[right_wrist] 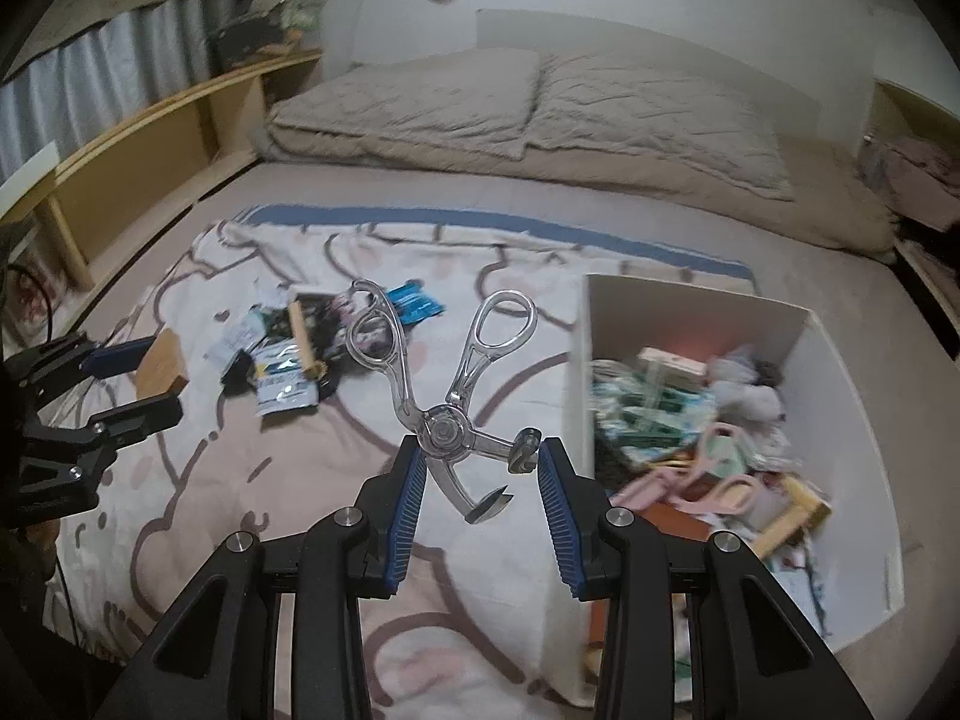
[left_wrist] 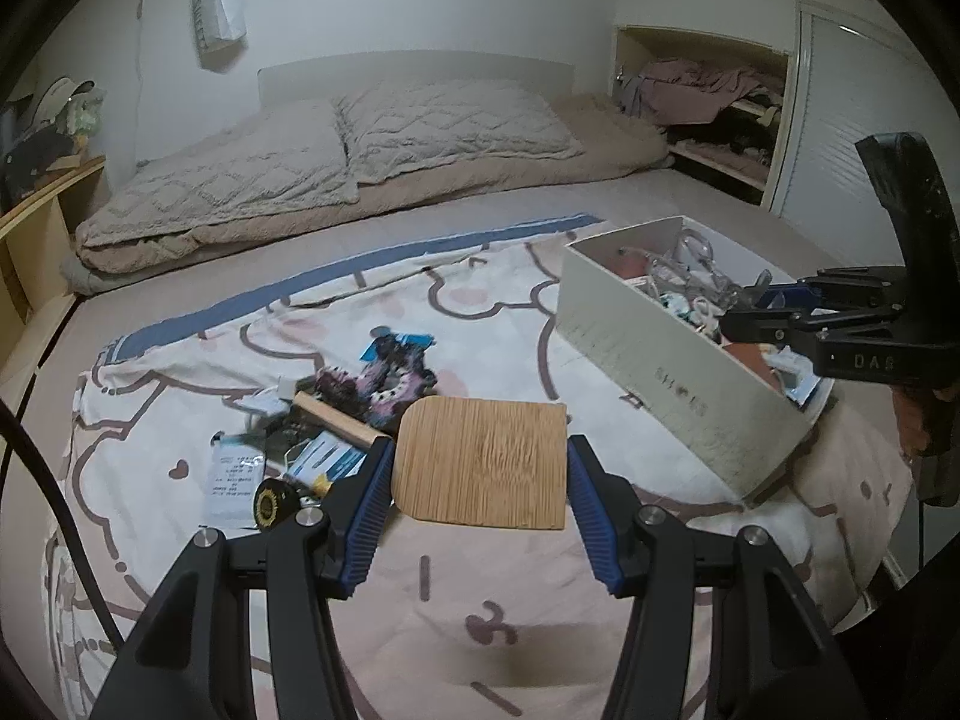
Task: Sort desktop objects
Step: 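Lift and carry the coaster and clear scissors with both tools toward the white box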
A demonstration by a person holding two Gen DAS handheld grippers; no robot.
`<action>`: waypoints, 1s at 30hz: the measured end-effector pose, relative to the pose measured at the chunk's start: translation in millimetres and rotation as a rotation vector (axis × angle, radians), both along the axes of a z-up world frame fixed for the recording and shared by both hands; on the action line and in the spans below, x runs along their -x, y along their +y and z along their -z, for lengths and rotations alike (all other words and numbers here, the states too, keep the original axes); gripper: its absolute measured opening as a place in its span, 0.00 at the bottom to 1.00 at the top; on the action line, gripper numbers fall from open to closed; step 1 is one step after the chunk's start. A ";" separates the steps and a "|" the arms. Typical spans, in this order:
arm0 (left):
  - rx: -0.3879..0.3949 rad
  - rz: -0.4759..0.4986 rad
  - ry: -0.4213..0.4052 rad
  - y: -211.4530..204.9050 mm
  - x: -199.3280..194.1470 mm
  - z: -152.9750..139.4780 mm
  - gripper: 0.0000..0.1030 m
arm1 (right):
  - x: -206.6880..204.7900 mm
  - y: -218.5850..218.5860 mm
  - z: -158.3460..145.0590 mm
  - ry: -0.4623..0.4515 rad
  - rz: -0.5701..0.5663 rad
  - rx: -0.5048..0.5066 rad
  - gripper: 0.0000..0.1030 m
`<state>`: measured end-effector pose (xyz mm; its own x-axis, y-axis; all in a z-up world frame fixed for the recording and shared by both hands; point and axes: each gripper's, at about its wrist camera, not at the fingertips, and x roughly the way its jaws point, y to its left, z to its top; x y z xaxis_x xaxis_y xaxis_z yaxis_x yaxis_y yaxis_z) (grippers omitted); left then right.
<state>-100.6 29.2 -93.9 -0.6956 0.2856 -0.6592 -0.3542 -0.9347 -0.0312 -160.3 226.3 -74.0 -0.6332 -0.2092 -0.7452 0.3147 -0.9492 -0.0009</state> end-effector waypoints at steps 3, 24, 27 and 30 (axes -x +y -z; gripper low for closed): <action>-0.008 0.000 0.006 5.6 0.9 -4.0 0.54 | -1.9 15.1 -7.1 0.014 0.036 0.015 0.38; -0.092 0.021 0.100 52.5 22.6 -52.2 0.54 | -4.3 88.9 -34.9 0.070 0.170 0.100 0.38; -0.098 0.036 0.106 63.6 28.5 -60.2 0.54 | -4.3 91.0 -41.0 0.083 0.174 0.072 0.38; -0.095 0.053 0.122 78.0 34.3 -68.3 0.54 | -6.4 95.0 -47.4 0.105 0.179 0.062 0.38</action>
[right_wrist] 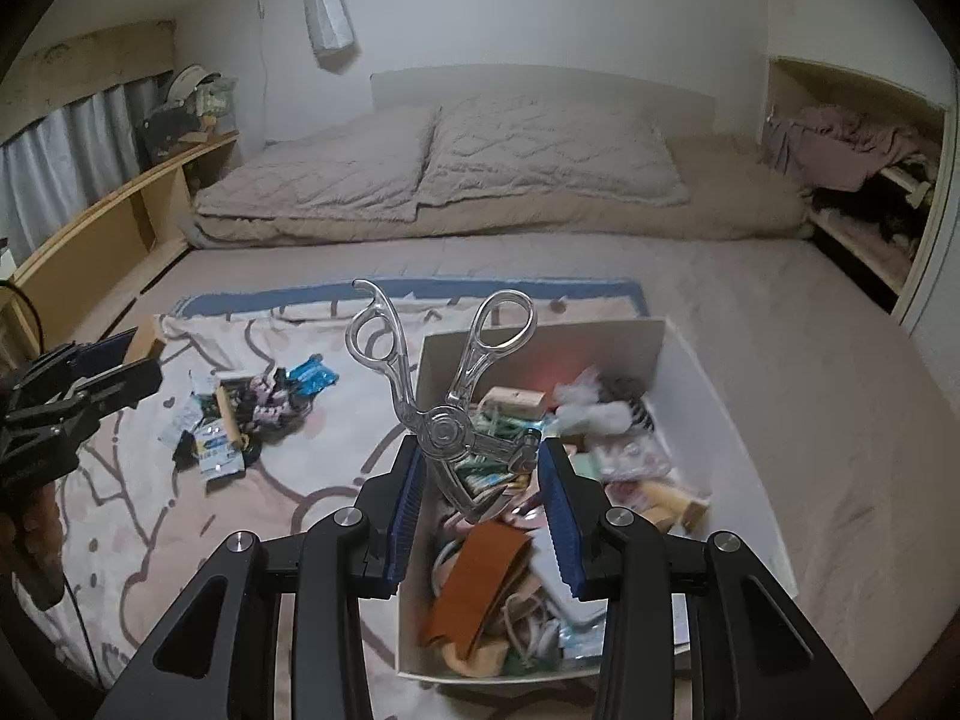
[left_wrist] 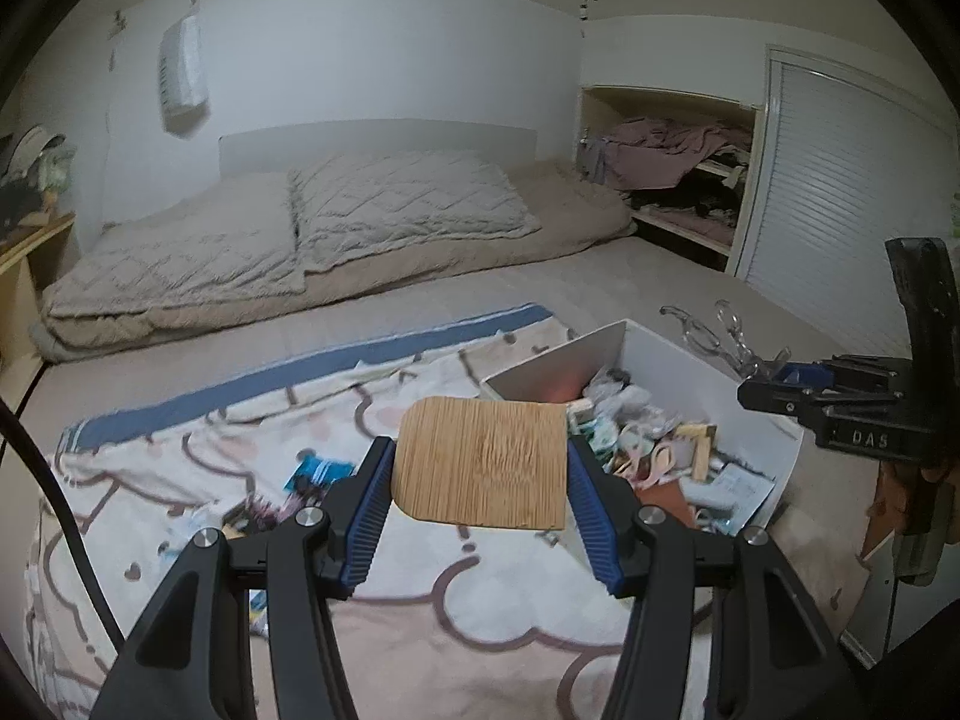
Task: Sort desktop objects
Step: 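Lift and carry the coaster and clear scissors with both tools toward the white box, then lower the clear scissors into the box with the right tool while the left tool holds the coaster above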
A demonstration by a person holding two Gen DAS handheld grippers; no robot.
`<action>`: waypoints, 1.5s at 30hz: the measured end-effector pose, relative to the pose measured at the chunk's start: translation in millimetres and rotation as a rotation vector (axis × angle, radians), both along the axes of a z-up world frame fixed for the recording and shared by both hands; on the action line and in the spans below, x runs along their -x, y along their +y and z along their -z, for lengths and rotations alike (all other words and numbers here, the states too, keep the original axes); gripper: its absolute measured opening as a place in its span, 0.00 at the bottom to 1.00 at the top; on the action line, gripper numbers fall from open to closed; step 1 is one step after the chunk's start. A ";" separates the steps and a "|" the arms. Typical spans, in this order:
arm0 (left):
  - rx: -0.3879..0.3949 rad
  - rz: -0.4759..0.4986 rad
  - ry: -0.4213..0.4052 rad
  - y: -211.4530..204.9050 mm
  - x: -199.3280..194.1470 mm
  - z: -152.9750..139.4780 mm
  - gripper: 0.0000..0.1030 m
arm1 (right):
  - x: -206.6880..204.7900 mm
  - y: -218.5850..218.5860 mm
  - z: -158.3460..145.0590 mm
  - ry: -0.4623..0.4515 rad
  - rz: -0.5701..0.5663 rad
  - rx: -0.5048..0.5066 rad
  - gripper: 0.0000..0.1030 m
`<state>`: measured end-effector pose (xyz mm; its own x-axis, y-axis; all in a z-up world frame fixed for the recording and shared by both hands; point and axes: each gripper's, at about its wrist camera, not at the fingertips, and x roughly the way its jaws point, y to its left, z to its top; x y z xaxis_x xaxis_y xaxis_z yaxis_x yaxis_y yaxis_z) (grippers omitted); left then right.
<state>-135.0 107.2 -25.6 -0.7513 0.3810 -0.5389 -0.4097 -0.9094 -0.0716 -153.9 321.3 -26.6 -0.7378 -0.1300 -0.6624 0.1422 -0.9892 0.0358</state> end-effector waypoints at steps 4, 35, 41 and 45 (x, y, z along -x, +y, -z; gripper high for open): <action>-0.018 0.026 0.019 23.1 8.8 -10.6 0.54 | -2.4 10.0 -8.1 0.034 0.016 0.029 0.38; -0.055 0.159 0.016 116.4 38.6 9.1 0.54 | 17.1 94.4 43.7 -0.093 0.287 -0.050 0.38; -0.042 0.178 0.010 122.9 39.2 14.1 0.54 | 27.2 101.6 71.1 -0.221 0.314 -0.061 0.38; -0.040 0.181 0.001 124.5 40.1 16.4 0.55 | 30.6 104.6 85.2 -0.313 0.320 -0.058 0.38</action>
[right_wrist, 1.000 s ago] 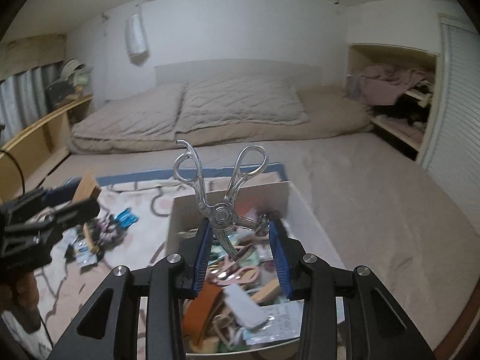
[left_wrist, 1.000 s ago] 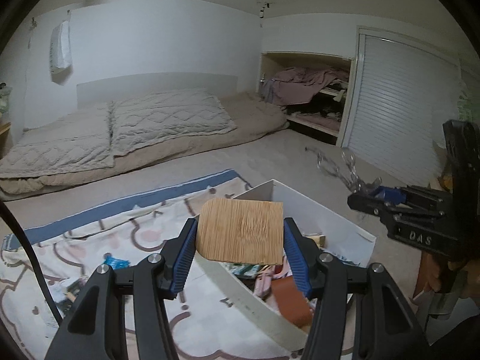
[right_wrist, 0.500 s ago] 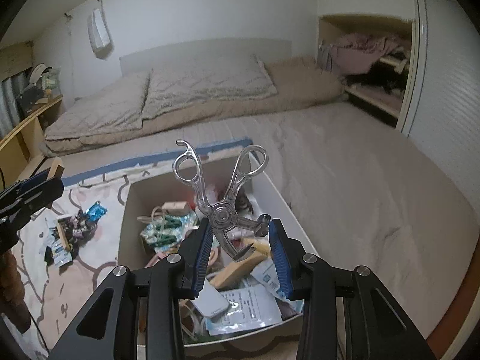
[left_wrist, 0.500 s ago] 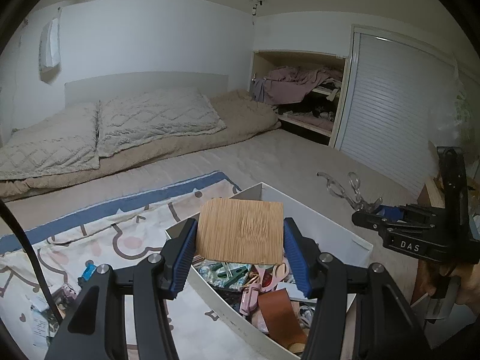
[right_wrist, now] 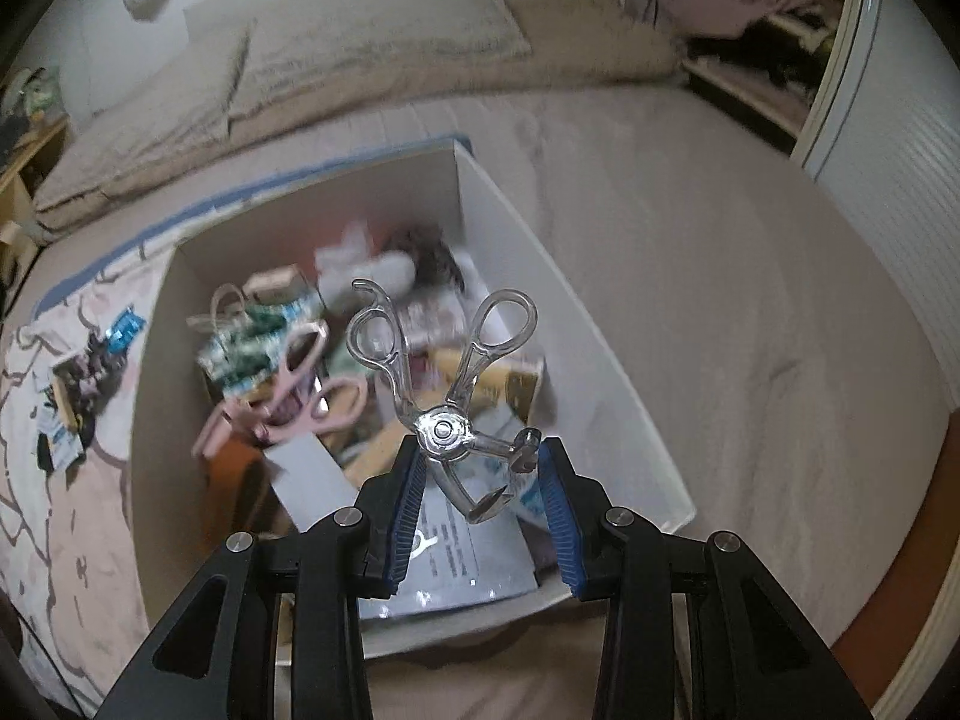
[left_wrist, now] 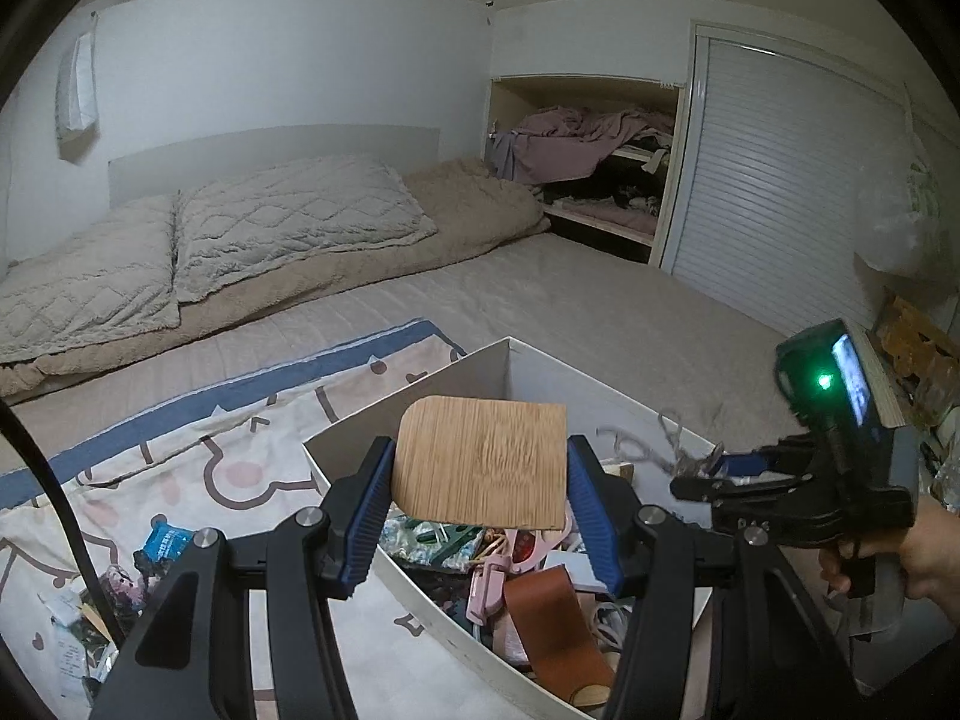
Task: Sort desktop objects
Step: 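Lower the clear scissors into the box with the right tool while the left tool holds the coaster above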
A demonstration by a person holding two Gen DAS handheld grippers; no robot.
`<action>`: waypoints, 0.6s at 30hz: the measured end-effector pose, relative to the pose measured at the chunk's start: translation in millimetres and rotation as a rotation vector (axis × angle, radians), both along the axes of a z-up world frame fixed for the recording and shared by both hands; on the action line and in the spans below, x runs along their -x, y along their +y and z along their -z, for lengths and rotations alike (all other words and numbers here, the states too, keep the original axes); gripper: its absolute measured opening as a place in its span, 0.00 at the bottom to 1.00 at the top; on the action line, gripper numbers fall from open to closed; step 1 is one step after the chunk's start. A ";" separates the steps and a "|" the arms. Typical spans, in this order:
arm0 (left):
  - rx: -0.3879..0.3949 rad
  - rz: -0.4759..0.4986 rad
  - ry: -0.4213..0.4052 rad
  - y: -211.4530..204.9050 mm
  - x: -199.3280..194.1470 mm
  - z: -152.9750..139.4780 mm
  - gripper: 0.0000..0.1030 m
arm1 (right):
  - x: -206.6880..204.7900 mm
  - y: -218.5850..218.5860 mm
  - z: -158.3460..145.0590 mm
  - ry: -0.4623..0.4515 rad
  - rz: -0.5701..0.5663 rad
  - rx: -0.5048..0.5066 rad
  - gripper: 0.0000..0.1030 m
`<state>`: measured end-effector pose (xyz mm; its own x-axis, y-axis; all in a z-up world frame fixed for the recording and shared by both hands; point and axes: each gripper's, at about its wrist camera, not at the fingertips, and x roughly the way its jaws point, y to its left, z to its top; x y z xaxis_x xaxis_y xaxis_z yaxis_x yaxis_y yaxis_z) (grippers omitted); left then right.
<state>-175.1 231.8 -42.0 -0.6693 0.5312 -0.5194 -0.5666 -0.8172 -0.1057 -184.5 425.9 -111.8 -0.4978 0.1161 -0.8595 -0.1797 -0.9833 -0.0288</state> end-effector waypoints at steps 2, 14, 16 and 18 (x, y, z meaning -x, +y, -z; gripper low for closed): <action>-0.001 0.001 -0.001 -1.8 -0.3 -0.3 0.54 | 0.9 -0.9 5.7 -0.039 -0.007 -0.002 0.38; -0.002 -0.004 -0.004 -2.5 -0.6 -0.1 0.55 | 1.3 -17.1 29.7 -0.228 -0.144 -0.156 0.38; -0.002 -0.006 -0.006 -2.3 -1.3 1.0 0.55 | 2.0 -18.3 33.8 -0.253 -0.162 -0.166 0.38; 0.003 -0.007 -0.009 -1.4 -1.6 2.3 0.55 | 3.0 -19.1 36.8 -0.270 -0.171 -0.178 0.38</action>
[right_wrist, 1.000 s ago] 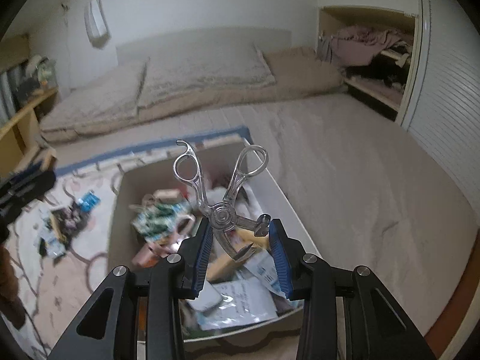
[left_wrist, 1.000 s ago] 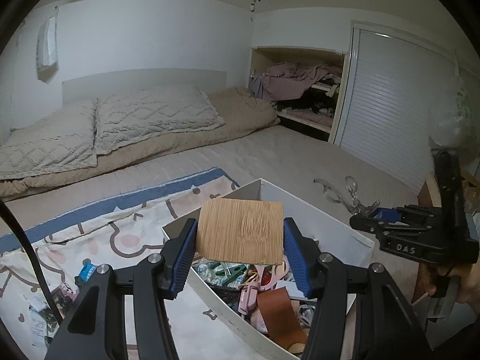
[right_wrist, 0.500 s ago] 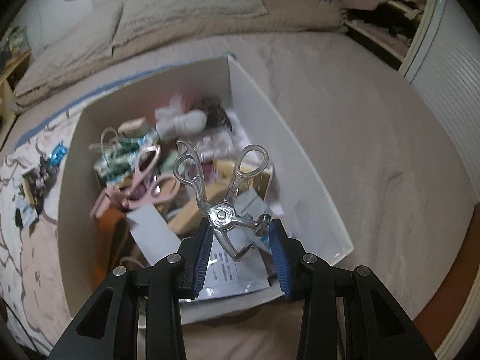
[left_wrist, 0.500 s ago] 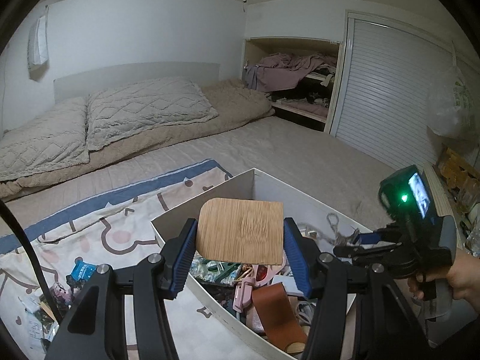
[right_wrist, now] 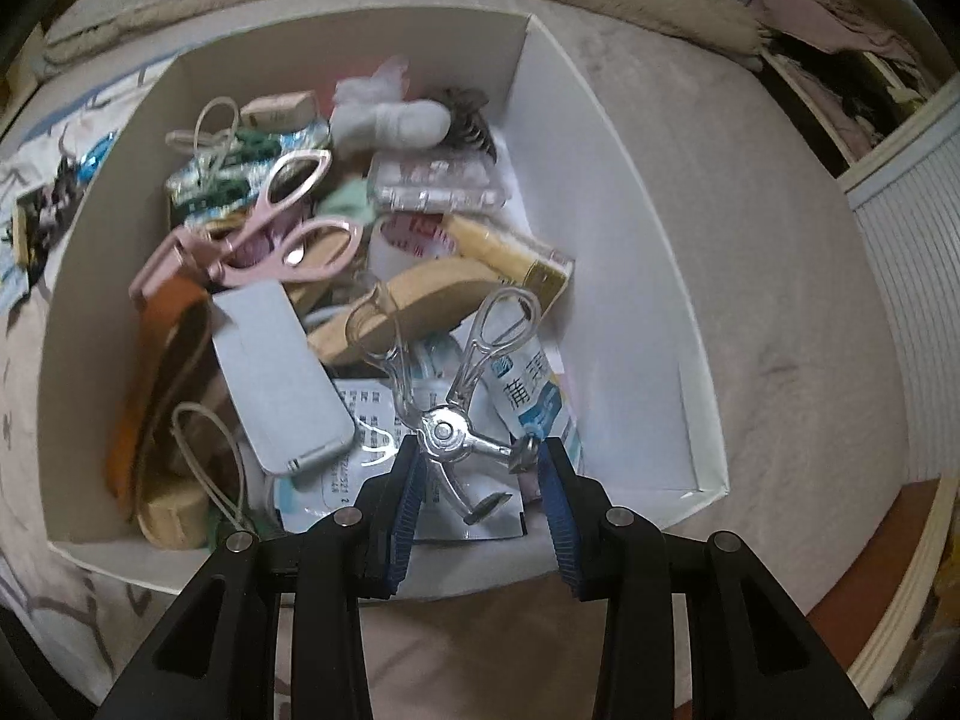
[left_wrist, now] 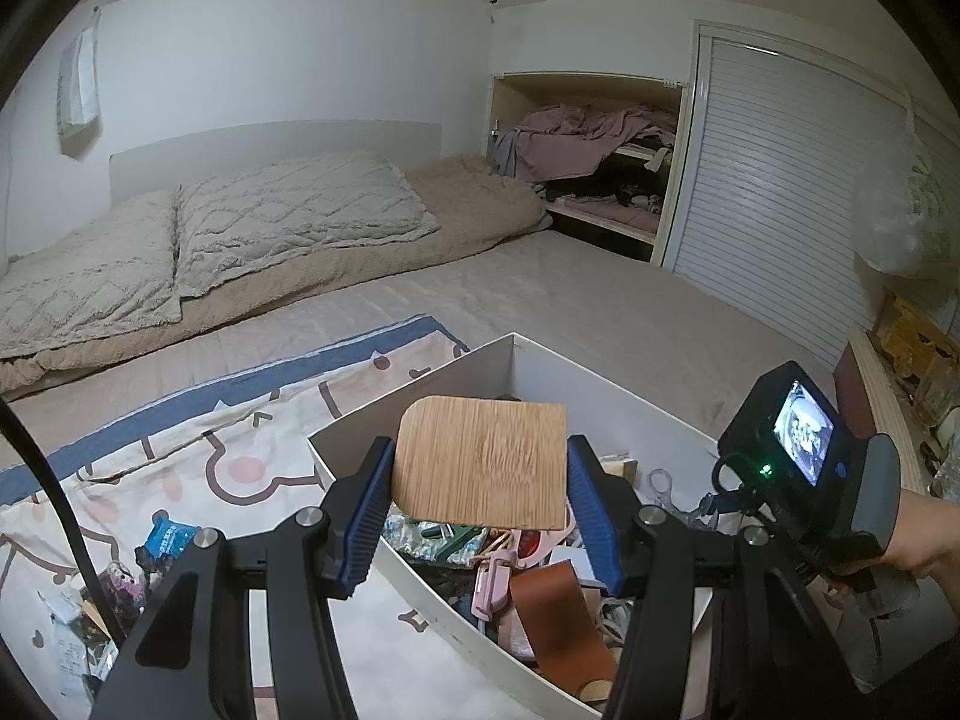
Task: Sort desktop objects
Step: 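Lower the clear scissors into the box with the right tool while the left tool holds the coaster above, then open the right tool to release the clear scissors into the box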
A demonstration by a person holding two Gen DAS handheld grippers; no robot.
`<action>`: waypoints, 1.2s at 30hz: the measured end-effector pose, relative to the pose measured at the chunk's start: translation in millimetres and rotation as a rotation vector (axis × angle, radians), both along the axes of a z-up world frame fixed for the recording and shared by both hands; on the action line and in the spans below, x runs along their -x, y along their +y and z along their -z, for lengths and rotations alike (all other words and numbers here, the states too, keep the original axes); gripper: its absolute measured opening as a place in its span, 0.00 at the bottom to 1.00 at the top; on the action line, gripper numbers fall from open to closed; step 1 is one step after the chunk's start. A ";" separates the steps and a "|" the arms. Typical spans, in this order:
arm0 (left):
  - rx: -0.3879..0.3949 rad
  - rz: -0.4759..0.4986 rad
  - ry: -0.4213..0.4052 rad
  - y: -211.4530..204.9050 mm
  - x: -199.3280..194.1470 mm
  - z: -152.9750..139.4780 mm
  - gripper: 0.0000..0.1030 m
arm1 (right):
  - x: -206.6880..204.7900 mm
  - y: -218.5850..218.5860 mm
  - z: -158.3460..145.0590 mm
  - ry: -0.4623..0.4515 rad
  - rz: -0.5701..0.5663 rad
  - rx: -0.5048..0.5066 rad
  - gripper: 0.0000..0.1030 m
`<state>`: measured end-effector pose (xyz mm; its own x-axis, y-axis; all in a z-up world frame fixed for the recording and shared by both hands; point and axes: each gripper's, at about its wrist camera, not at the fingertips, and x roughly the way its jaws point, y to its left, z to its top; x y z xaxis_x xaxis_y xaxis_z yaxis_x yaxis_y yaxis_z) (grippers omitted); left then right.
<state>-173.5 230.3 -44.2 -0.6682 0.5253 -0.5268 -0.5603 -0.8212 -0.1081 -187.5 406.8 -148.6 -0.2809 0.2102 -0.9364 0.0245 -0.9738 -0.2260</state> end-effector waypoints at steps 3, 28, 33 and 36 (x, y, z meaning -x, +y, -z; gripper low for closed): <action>0.010 0.002 -0.002 0.8 0.4 2.5 0.55 | 1.3 0.0 1.3 -0.006 0.002 -0.015 0.38; 0.046 0.027 -0.041 20.6 3.1 20.0 0.55 | -2.7 26.9 -11.5 0.030 0.094 -0.050 0.38; 0.052 0.035 -0.048 26.4 2.9 22.7 0.55 | -4.8 21.1 -13.8 0.049 0.073 -0.119 0.38; 0.056 0.044 -0.049 29.6 1.0 24.4 0.55 | -4.0 19.4 -13.6 0.043 0.070 -0.058 0.38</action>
<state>-174.5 259.9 -68.6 -0.6181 0.5223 -0.5875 -0.5910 -0.8016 -0.0909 -183.5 426.2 -135.0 -0.3030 0.2841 -0.9097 -0.0536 -0.9581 -0.2813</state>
